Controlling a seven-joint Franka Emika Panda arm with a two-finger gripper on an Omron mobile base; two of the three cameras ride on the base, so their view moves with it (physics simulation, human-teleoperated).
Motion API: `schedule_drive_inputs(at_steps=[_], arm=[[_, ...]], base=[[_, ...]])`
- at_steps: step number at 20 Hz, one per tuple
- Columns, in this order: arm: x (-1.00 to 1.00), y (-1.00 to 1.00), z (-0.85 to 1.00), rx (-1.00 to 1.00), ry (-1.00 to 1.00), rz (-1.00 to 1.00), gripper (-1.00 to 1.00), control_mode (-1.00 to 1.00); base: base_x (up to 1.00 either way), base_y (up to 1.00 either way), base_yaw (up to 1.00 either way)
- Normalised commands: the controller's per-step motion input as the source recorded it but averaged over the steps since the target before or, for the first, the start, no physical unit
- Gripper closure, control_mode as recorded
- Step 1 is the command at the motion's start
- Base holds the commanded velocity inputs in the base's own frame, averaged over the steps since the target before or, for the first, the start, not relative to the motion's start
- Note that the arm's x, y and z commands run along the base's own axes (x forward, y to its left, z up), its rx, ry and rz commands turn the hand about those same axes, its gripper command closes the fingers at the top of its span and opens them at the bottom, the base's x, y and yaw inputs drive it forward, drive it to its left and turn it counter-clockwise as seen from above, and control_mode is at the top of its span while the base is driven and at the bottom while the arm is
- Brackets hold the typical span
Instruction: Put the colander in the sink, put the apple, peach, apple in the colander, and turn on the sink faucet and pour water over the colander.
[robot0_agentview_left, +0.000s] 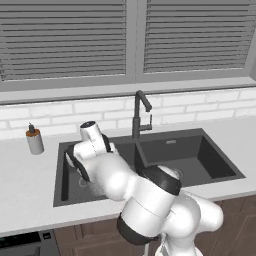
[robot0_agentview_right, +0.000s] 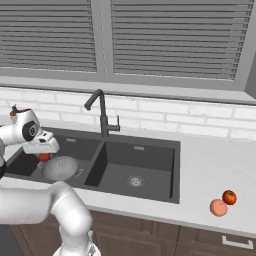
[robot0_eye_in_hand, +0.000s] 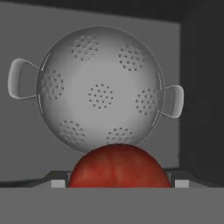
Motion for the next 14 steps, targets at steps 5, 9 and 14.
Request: schedule_drive_inputs(at_steps=[5, 9, 14], arm=[[0.31, -0.2, -0.25, -0.05, 0.03, 0.13, 1.0, -1.0], [0.09, 0.01, -0.32, -0.07, 0.0, 0.14, 1.0, -1.0], [0.16, -0.01, -0.31, -0.01, 0.0, 0.12, 1.0, -1.0]], base=[[0.0, 0.0, 0.0], [0.0, 0.0, 0.0], [0.0, 0.0, 0.0]])
